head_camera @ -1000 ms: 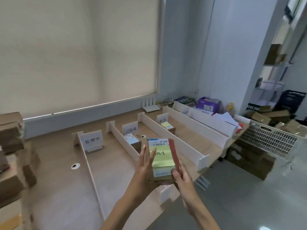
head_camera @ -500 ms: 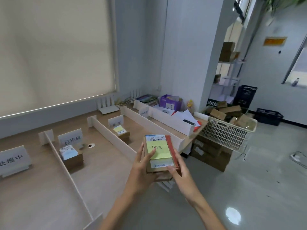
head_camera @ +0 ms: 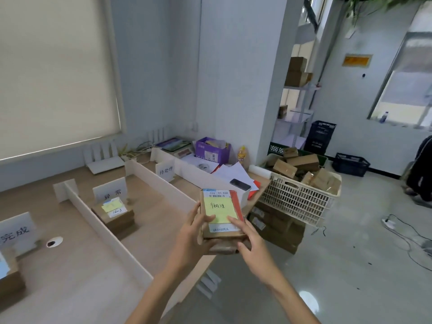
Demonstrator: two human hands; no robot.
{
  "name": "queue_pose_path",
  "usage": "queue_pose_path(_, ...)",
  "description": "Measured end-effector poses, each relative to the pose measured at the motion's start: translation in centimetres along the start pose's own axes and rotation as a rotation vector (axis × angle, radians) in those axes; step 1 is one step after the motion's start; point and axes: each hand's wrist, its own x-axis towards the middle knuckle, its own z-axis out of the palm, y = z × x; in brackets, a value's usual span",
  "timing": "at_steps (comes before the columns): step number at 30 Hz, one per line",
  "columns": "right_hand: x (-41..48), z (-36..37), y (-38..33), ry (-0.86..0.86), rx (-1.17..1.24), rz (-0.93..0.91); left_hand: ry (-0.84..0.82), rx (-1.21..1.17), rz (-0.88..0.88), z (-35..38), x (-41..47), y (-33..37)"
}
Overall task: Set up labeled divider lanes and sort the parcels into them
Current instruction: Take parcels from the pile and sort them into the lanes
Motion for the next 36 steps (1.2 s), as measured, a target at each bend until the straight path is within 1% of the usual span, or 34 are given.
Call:
queue_pose_path(4,6.3,-2.6,2.6,0.004,-0.013,0.022,-0.006,0.002,-0.017,3.5,5.0,-3.3)
queue_pose_path(7,10.5,-4.0,5.0,-0.003,-0.021,0.049,-0.048,0.006,-0.041,5.3,8.3,-5.4)
queue_pose_path(10,14.0,-5.3,7.2,0.005,-0.008,0.08,-0.132,0.026,-0.036,6.9,10.6,-8.0)
queue_pose_path(13,17.8,-6.7,8.8,-0.051,0.024,0.082,-0.183,0.074,-0.089,8.0,13.1,-11.0)
queue_pose_path(15,20.9,-7.4,9.9,-0.106,0.041,0.088,-0.166,0.142,-0.134,8.9,14.9,-12.2)
queue_pose_path(17,24.3,-8.2,11.2,-0.161,0.05,0.086,-0.111,0.211,-0.17,10.1,17.0,-13.0)
queue_pose_path(19,28.2,-8.9,12.6,-0.213,0.031,0.069,-0.053,0.244,-0.212,11.4,19.1,-14.5)
queue_pose_path(25,39.2,-10.5,16.2,-0.385,-0.035,-0.004,0.028,0.348,-0.356,14.6,25.3,-19.5)
queue_pose_path(28,44.7,-10.0,18.2,-0.485,-0.056,-0.054,0.085,0.433,-0.444,15.7,27.6,-22.0)
queue_pose_path(30,47.8,-8.4,19.3,-0.542,-0.076,-0.082,0.103,0.508,-0.523,15.9,28.5,-23.6)
queue_pose_path(36,55.5,-0.9,23.2,-0.636,-0.166,-0.151,0.002,0.737,-0.786,14.3,31.3,-30.9)
